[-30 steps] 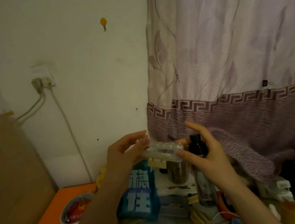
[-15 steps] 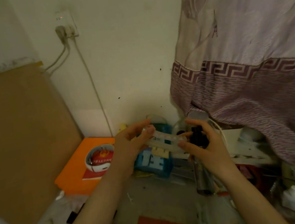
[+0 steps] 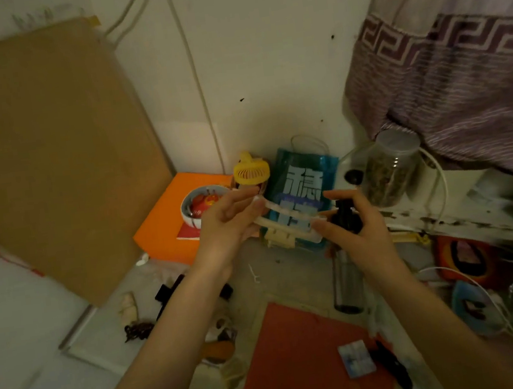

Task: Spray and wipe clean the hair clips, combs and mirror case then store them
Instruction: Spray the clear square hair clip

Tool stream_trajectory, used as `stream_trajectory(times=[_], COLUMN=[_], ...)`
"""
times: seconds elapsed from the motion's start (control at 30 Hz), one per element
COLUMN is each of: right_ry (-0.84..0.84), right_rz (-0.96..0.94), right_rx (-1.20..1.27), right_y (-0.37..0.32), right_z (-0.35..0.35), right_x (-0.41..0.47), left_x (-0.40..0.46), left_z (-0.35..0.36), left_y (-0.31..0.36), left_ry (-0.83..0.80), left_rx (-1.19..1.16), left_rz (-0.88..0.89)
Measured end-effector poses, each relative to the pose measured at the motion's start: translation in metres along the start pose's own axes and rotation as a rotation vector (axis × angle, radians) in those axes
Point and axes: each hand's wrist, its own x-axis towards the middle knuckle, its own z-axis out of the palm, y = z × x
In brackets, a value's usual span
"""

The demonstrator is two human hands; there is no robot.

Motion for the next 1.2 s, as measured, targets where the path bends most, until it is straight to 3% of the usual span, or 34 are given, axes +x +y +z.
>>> stream_trajectory(times=[0.27,0.63,0.87,1.2], right_ry=[0.023,0.349,0.507,0.589], right_rz=[0.126,0.313,0.442,0.616], right_rx=[0.033,0.022,-0.026,-0.034], right_y=[0.046,0.132,0.181,0.253], right_z=[0.055,0.150,0.159,0.157], right_x=[0.005,0.014,0.014,0.019], left_x=[0.021,0.080,0.097,0.119], left_z=[-0.067,-0.154,-0.164,-0.166], left_y=[-0.029,-0.098,-0.153,-0.219], left_ry=[0.007,-0.078,-0.156,-0.276], left_rx=[0.099,0.211,0.259,0.447], left_rz=[-0.146,-0.392,-0.456,-0.504])
